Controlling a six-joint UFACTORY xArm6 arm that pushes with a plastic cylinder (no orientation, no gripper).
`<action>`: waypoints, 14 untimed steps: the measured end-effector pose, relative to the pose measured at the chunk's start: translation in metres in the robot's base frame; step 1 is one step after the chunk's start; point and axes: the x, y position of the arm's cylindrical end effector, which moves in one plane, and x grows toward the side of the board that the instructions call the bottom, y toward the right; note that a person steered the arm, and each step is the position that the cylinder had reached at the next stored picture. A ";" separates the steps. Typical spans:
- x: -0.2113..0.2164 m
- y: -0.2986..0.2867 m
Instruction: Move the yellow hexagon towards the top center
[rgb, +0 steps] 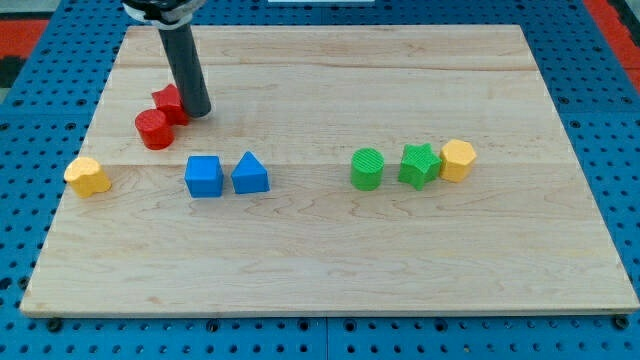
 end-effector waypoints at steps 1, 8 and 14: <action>-0.012 -0.001; 0.047 0.330; -0.004 0.209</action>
